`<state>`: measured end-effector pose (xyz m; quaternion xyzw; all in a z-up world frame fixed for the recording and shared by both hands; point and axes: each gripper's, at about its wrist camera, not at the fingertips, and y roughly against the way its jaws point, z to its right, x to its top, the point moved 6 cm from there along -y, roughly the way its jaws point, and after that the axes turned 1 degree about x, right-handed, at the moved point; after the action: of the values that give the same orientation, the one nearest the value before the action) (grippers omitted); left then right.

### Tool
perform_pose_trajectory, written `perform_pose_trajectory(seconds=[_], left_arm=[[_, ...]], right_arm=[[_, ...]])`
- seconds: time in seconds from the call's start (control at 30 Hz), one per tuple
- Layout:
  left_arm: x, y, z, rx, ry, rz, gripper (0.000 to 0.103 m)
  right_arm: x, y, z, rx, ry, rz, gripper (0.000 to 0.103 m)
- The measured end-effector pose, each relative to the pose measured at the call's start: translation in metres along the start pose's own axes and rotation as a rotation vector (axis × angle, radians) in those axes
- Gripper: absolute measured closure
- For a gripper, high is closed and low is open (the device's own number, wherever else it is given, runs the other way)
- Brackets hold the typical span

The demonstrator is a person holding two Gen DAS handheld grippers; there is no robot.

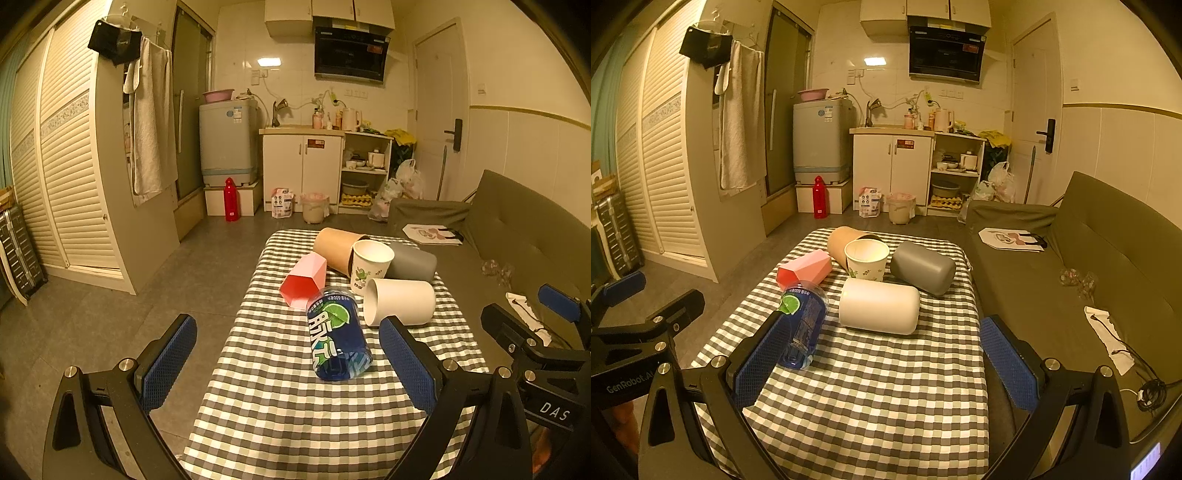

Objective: Flip cup upside down

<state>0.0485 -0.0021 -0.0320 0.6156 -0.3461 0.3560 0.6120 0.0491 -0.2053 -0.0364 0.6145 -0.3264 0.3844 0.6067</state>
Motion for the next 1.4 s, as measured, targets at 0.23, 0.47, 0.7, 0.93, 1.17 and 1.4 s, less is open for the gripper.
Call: perform_pose_trajectory(seconds=[0.23, 0.47, 0.7, 0.93, 1.17, 1.4], left_arm=[[-0.0015, -0.0029, 0.0007, -0.001, 0.001, 0.0, 0.001], [-0.0025, -0.0038, 0.0008, -0.001, 0.001, -0.001, 0.001], [-0.0027, -0.0038, 0.0008, -0.002, 0.001, -0.002, 0.001], [-0.0028, -0.0039, 0.0008, -0.002, 0.001, -0.003, 0.001], [-0.0026, -0.0039, 0.0007, -0.002, 0.001, -0.003, 0.001], [-0.0027, -0.0041, 0.0009, -0.002, 0.0, -0.003, 0.001]], right_arm=[[0.0, 0.0003, 0.0005, 0.001, -0.002, -0.001, 0.0], [-0.0021, -0.0012, 0.0008, 0.001, -0.001, -0.01, 0.0], [-0.0026, -0.0019, 0.0002, 0.002, -0.002, -0.011, 0.0], [-0.0029, -0.002, -0.001, 0.003, -0.001, -0.011, 0.0], [-0.0038, -0.0027, -0.0017, 0.006, 0.0, -0.015, 0.0], [-0.0052, -0.0037, -0.0034, 0.005, 0.002, -0.015, 0.0]])
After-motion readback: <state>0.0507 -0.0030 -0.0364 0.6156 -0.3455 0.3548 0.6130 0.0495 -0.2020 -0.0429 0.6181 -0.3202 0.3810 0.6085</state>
